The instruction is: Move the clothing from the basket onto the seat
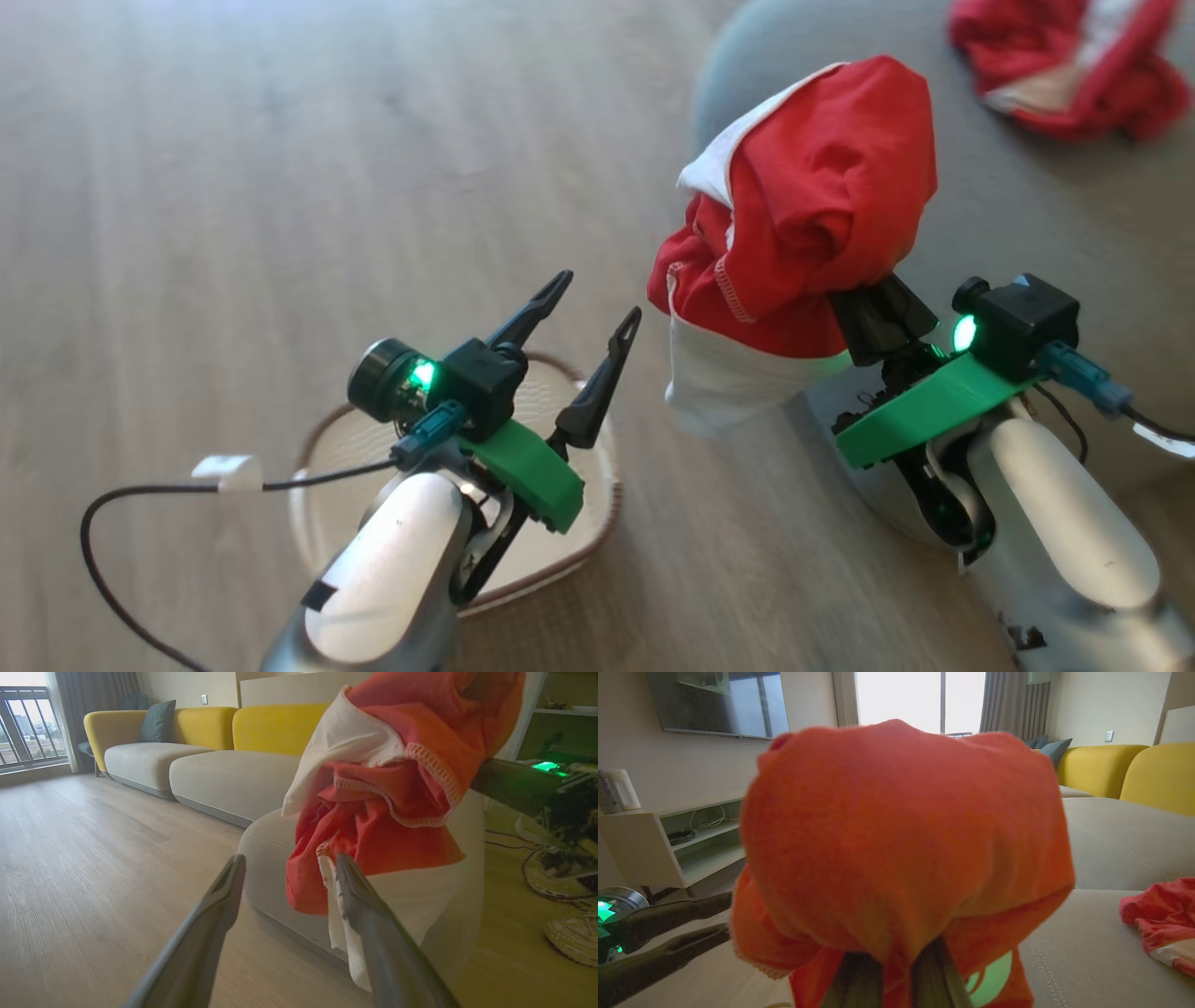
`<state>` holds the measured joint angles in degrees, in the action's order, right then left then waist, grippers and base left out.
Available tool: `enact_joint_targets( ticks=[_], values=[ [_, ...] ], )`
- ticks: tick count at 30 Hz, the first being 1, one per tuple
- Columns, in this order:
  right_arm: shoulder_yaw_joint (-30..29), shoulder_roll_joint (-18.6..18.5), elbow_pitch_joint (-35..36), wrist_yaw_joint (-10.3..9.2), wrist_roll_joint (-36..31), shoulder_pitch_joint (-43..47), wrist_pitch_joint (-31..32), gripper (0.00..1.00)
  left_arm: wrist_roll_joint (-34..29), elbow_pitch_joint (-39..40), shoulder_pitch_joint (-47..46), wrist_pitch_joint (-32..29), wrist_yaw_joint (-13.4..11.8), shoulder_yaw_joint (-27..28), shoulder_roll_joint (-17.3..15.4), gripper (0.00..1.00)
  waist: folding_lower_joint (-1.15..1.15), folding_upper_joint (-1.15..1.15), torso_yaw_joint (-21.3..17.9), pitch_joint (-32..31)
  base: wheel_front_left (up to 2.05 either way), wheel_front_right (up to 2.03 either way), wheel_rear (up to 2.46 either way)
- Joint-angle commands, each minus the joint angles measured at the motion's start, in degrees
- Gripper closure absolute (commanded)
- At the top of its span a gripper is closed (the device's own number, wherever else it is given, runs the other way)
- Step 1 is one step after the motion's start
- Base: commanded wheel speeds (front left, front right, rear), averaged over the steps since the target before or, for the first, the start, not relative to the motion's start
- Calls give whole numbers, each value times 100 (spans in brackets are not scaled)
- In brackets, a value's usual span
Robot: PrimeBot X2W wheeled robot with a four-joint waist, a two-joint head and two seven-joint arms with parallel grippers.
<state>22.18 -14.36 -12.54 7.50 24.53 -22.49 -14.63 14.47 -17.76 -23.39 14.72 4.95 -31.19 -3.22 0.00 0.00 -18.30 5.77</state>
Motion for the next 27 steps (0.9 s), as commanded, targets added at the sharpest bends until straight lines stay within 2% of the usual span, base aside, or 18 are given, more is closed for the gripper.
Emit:
enact_joint_targets(
  ticks=[1, 5, 18, 22, 27],
  values=[
    [-23, 61, 258, -1, -19, 44, -37, 100, -75, 190, -198, 28, 41, 250, 10, 0, 0, 0, -634, 77, 0, 0, 0],
    [-143, 75, 380, -1, -13, 145, -37, 100, -148, 214, -214, 28, 72, 318, 16, 0, 0, 0, -1113, 113, 0, 0, 0],
    [-1427, 131, 1032, -1, -214, 985, -37, 100, -80, -59, -748, 28, 217, -75, 33, 0, 0, 0, -1353, 653, 0, 0, 0],
    [-1682, -2, 972, -1, -355, 757, -37, 100, -77, -157, -896, 28, 230, -206, 33, 0, 0, 0, -1360, 988, 0, 0, 0],
    [-2051, -283, 685, -1, -468, -69, -37, 100, -237, -298, -1096, 28, 238, -267, 21, 0, 0, 0, -1359, 1578, 0, 0, 0]
  ],
)
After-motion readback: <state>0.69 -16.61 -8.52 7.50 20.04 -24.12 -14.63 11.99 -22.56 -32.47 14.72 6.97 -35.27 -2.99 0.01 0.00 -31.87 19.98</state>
